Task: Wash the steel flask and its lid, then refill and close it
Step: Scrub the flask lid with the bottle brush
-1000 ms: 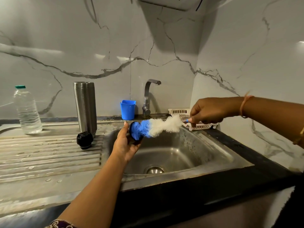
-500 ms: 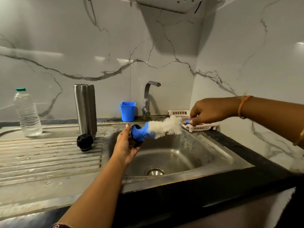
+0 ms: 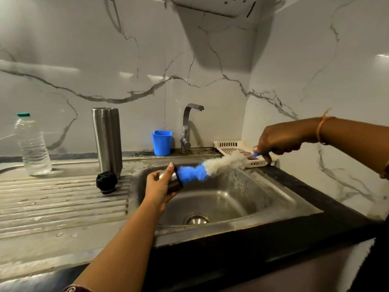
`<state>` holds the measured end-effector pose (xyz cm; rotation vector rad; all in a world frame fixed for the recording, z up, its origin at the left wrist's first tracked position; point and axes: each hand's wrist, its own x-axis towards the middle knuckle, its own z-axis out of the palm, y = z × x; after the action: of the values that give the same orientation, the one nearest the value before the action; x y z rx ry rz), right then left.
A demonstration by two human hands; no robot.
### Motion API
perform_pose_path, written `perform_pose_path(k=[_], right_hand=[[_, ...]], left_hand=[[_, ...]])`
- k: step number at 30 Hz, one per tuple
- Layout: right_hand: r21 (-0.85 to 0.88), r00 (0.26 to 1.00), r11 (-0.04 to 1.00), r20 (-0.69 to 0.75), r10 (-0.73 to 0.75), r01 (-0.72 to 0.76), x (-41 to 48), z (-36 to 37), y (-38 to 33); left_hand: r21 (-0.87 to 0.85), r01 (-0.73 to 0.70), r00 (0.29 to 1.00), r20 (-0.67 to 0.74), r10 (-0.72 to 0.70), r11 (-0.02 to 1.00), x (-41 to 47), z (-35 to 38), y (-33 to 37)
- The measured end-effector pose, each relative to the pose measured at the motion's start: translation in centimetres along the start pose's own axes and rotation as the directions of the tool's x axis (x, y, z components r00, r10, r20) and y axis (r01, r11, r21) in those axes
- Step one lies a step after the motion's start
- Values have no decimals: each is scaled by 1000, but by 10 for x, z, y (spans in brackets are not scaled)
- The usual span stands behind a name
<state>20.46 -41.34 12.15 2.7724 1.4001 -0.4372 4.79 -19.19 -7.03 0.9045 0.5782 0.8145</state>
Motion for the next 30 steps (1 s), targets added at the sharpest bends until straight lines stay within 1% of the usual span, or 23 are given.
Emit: perform_pose_path(k=[2, 3, 5, 7, 9, 13, 17, 21, 24, 26, 28, 30], right_hand=[[-123, 995, 992, -94, 18, -30, -1, -6, 4], [-155, 989, 987, -145, 29, -52, 1, -7, 7], [-177, 974, 981, -222, 44, -84, 4, -5, 14], [-165, 967, 983, -252, 35, -79, 9, 2, 16], [-156, 968, 985, -250, 28, -69, 7, 11, 8], [-164, 969, 986, -245, -14, -27, -4, 27, -11], [-185, 954, 982, -288, -78, 24, -19, 42, -31], [-172, 932, 984, -348, -98, 39, -36, 55, -48], [-209, 947, 977, -306, -102, 37, -46, 65, -61], [-261, 940, 965, -328, -95, 6, -49, 71, -70], [-295, 919, 955, -380, -106, -11, -45, 74, -74], [-283, 905, 959, -408, -117, -4, -40, 77, -75]], left_hand=[[63, -28, 990, -134, 37, 998, 4, -4, -1], [73, -34, 985, -164, 46, 997, 5, -5, -2], [70, -5, 990, -139, 15, 998, 4, -3, -2], [74, 45, 995, -96, -38, 996, 3, -1, -1], [61, 54, 993, -106, -47, 997, 4, 0, -1], [-43, 78, 988, -133, -83, 996, 4, -2, 2], [11, 60, 987, -150, -58, 998, 9, -2, -2], [105, 44, 984, -175, -25, 994, 14, -2, -5], [90, 36, 987, -157, -22, 995, 13, -3, -3], [46, 6, 991, -132, 0, 999, 12, -2, -1], [-7, -15, 998, -56, 14, 1000, 6, 2, 1], [-25, 5, 1000, 27, -4, 1000, 0, 6, 1]])
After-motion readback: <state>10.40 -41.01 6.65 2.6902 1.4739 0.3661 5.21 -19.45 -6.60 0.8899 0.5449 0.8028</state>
